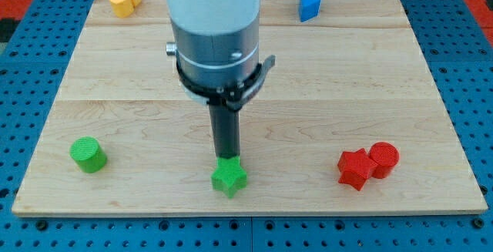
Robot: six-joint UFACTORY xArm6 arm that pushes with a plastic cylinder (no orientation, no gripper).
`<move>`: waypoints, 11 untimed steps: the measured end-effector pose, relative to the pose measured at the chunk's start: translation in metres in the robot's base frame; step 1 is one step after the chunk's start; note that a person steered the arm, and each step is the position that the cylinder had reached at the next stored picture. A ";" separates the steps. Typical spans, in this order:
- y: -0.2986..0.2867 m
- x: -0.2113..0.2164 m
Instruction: Move green circle closer to green star
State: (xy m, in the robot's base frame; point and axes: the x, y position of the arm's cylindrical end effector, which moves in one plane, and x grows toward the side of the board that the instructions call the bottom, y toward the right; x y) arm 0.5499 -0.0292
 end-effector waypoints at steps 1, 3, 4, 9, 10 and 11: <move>-0.001 0.005; -0.033 -0.042; -0.091 -0.044; -0.193 -0.021; -0.229 -0.008; -0.233 0.004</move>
State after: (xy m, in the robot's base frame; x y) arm 0.5542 -0.2621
